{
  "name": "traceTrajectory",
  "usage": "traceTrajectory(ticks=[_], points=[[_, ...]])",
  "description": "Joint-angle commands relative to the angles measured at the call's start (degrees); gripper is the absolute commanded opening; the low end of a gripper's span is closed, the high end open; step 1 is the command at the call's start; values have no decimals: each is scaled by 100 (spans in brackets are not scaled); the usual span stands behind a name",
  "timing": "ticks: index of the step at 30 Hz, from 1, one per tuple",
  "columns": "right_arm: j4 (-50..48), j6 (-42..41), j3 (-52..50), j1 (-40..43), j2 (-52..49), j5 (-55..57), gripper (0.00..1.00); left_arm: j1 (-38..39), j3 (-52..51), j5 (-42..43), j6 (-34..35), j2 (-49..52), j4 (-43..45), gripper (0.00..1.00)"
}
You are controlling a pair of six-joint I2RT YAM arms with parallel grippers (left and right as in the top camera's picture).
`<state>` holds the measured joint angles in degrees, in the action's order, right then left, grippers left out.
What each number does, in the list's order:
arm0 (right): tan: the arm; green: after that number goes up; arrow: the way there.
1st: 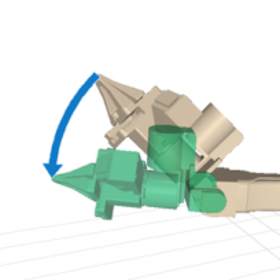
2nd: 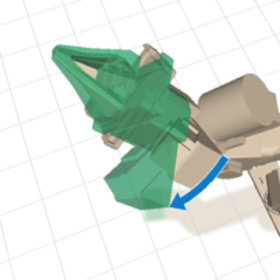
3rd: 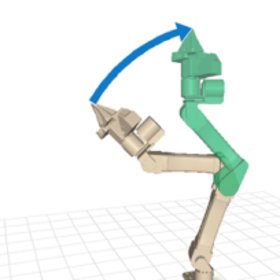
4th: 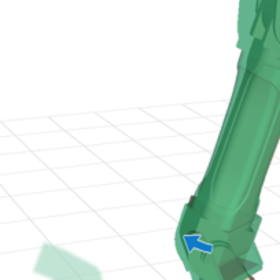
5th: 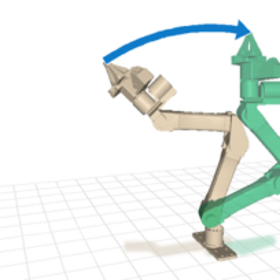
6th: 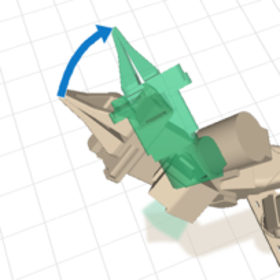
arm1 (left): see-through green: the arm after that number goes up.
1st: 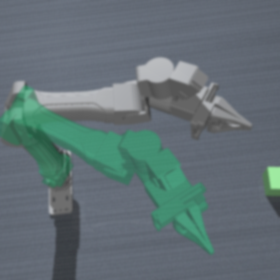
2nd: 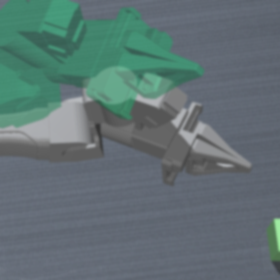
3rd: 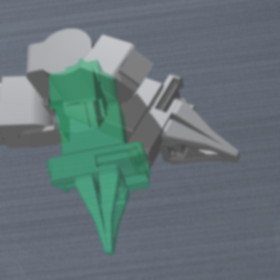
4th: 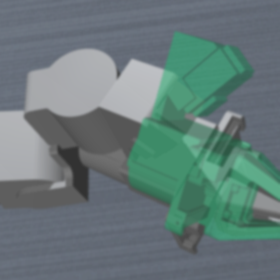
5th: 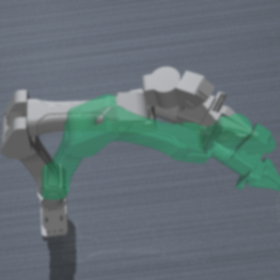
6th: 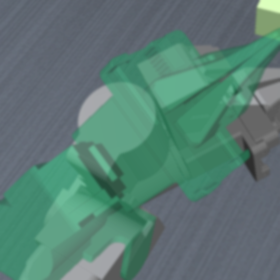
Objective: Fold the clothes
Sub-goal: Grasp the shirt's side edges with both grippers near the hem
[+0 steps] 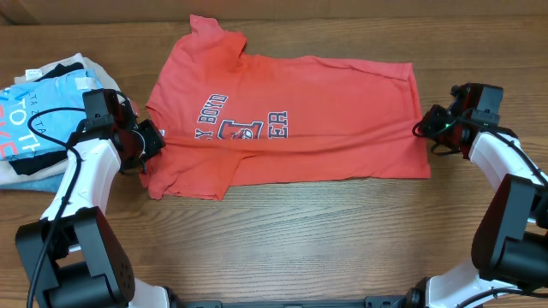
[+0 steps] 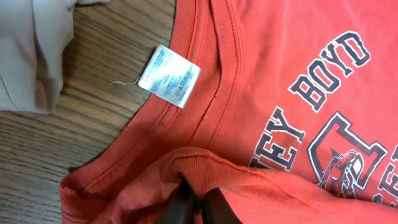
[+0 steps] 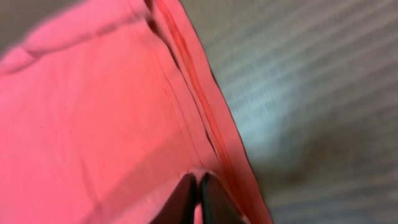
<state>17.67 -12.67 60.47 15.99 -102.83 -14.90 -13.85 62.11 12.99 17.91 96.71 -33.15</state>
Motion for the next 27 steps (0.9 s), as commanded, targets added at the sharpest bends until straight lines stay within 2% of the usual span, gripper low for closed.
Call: traceTrajectory(ticks=[1,5,19,27], points=[[-225,-264,68,-24,4,-151,10,4,-26,-114,55,50,-20,6],[-186,-258,68,-24,4,-149,15,4,-26,-116,55,50,-31,6],[1272,-188,66,-31,4,-149,14,4,-26,-59,57,50,-28,5],[1502,72,11,-35,4,-127,14,4,-26,505,278,50,778,5]])
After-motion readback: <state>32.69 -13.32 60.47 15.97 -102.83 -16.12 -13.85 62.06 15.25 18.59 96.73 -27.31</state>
